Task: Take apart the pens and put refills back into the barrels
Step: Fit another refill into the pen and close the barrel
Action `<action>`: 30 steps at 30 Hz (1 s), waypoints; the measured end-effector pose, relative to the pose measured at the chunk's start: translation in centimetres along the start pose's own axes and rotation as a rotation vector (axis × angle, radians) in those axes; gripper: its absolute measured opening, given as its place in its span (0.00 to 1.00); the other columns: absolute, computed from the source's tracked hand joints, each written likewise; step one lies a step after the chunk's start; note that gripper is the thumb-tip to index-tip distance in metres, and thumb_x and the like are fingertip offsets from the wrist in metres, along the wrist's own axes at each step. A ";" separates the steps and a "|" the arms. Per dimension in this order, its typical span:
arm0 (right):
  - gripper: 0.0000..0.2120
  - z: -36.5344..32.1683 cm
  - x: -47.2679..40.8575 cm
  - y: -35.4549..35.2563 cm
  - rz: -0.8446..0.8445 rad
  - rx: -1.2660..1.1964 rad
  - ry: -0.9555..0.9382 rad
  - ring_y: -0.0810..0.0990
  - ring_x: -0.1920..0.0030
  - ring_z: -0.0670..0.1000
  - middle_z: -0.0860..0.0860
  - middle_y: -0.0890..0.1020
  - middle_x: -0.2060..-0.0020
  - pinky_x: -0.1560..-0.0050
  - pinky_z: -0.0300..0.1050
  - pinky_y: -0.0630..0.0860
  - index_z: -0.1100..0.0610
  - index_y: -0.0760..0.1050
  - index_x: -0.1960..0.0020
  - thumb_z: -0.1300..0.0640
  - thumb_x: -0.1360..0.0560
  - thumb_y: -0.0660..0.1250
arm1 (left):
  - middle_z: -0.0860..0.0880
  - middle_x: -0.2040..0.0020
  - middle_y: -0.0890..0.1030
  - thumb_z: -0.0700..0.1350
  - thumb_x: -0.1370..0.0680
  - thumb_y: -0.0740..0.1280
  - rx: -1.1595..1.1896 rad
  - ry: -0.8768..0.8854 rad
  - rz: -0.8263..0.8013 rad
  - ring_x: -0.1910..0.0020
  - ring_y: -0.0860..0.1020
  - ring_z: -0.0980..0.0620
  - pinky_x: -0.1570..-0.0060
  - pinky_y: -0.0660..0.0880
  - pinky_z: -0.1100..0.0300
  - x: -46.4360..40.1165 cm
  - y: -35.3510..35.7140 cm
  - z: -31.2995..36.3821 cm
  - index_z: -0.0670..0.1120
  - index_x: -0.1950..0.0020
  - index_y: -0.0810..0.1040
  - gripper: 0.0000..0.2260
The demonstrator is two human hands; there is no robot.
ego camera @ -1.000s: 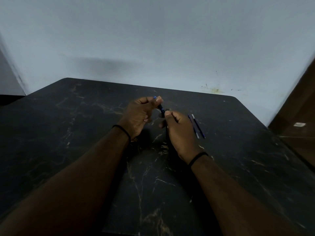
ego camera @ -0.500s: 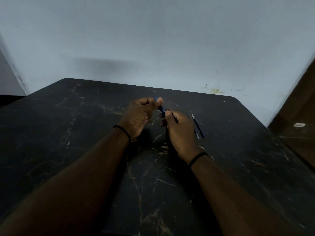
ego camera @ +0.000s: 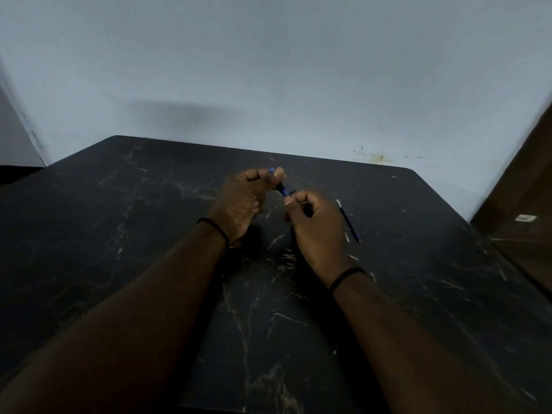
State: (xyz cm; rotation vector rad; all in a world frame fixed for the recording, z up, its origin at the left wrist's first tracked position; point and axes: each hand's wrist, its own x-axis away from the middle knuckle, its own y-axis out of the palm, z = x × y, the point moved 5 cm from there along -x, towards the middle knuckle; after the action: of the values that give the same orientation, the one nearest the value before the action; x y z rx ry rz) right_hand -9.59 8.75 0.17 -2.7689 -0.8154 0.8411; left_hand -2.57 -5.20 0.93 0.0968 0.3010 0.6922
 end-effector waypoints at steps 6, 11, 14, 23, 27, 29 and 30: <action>0.05 0.2 -0.1 -0.2 0.027 0.063 -0.022 0.79 0.67 0.45 0.43 0.81 0.64 0.67 0.42 0.77 0.45 0.77 0.57 0.47 0.23 0.65 | 0.41 0.61 0.69 0.55 0.30 0.73 0.016 -0.002 0.090 0.77 0.60 0.54 0.75 0.56 0.60 0.5 -0.2 0.9 0.42 0.56 0.82 0.16; 0.06 0.3 0.0 -0.5 0.047 0.053 -0.005 0.79 0.66 0.46 0.46 0.81 0.65 0.67 0.43 0.76 0.48 0.76 0.56 0.47 0.23 0.65 | 0.48 0.66 0.76 0.52 0.21 0.67 0.016 -0.001 0.325 0.77 0.61 0.55 0.75 0.56 0.60 0.8 -2.1 1.6 0.45 0.61 0.77 0.13; 0.09 0.4 -0.2 -0.7 0.076 0.039 0.013 0.80 0.65 0.45 0.46 0.82 0.66 0.64 0.42 0.75 0.50 0.78 0.59 0.48 0.23 0.65 | 0.51 0.73 0.74 0.53 0.20 0.67 -0.319 0.059 0.502 0.79 0.67 0.60 0.75 0.66 0.67 0.8 -3.3 1.9 0.45 0.66 0.77 0.18; 0.08 0.4 -0.2 -0.7 0.087 0.041 0.036 0.80 0.63 0.46 0.47 0.82 0.65 0.61 0.44 0.76 0.50 0.77 0.58 0.48 0.23 0.64 | 0.50 0.72 0.73 0.58 0.24 0.68 -1.404 0.112 0.250 0.72 0.72 0.53 0.70 0.64 0.61 0.5 0.0 1.3 0.46 0.71 0.71 0.21; 0.08 0.2 -0.1 -0.7 0.076 0.043 0.039 0.80 0.63 0.46 0.46 0.82 0.65 0.59 0.48 0.79 0.50 0.78 0.58 0.48 0.23 0.65 | 0.46 0.59 0.81 0.59 0.27 0.69 -1.565 0.074 0.193 0.59 0.79 0.46 0.60 0.74 0.56 0.8 0.5 1.5 0.47 0.62 0.78 0.15; 0.08 0.2 0.0 -0.6 0.076 0.038 0.047 0.81 0.63 0.47 0.46 0.82 0.65 0.59 0.50 0.80 0.50 0.78 0.58 0.48 0.23 0.65 | 0.45 0.55 0.83 0.58 0.28 0.70 -1.570 0.089 0.199 0.55 0.81 0.45 0.55 0.79 0.54 1.0 0.6 1.6 0.47 0.58 0.80 0.14; 0.08 0.2 0.0 -0.6 0.078 0.040 0.051 0.81 0.63 0.47 0.46 0.82 0.65 0.59 0.50 0.80 0.50 0.78 0.58 0.48 0.23 0.65 | 0.45 0.54 0.83 0.58 0.29 0.70 -1.568 0.093 0.208 0.54 0.81 0.44 0.53 0.79 0.53 1.1 0.6 1.6 0.47 0.57 0.80 0.15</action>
State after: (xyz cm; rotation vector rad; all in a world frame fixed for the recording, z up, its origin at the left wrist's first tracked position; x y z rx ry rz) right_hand -10.00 9.24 0.16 -2.7906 -0.6793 0.7867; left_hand -1.62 -4.04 2.34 -1.4126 -0.2287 0.9763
